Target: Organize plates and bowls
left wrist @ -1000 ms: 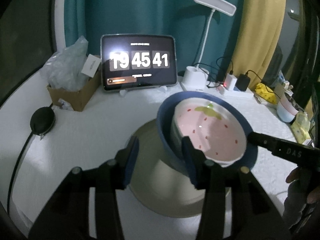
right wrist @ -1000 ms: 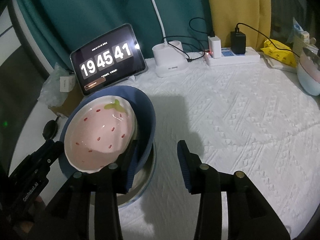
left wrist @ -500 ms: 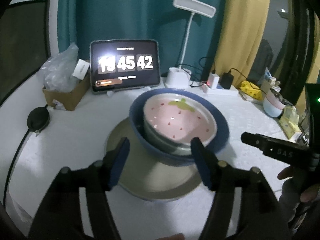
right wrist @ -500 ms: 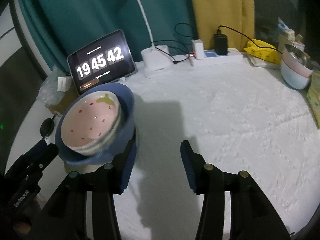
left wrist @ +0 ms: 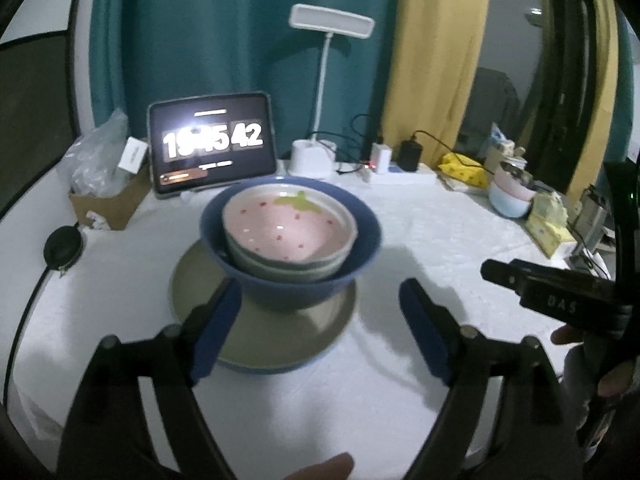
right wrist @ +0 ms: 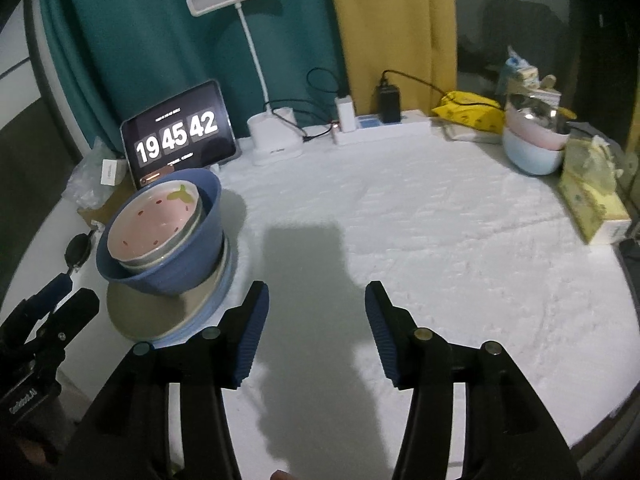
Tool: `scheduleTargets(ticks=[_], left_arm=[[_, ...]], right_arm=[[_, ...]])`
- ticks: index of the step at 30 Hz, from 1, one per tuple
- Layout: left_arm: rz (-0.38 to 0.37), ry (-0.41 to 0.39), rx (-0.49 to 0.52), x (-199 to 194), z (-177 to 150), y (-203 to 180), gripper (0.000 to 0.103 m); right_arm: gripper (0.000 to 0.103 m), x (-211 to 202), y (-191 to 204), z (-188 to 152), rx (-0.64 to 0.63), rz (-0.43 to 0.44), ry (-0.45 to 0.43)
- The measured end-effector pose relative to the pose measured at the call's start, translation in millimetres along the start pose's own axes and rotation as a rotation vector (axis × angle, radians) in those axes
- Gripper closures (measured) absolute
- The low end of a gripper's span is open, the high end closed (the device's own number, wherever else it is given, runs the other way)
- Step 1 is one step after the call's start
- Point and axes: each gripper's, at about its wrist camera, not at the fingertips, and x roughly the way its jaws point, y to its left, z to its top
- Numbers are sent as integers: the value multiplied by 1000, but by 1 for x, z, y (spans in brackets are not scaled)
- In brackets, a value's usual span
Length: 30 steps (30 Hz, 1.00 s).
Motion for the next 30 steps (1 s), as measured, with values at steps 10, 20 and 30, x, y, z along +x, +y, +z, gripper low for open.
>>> scheduleTargets(ticks=[10, 20, 30], left_arm=[[-41, -42, 45, -26, -6, -30, 12], [-74, -163, 69, -72, -2, -52, 12], [-37, -283, 120, -115, 2, -71, 12]], right_arm=[[49, -39, -20, -11, 3, -41, -69], [49, -93, -28, -20, -31, -78, -190], [49, -140, -25, -22, -58, -83, -292]])
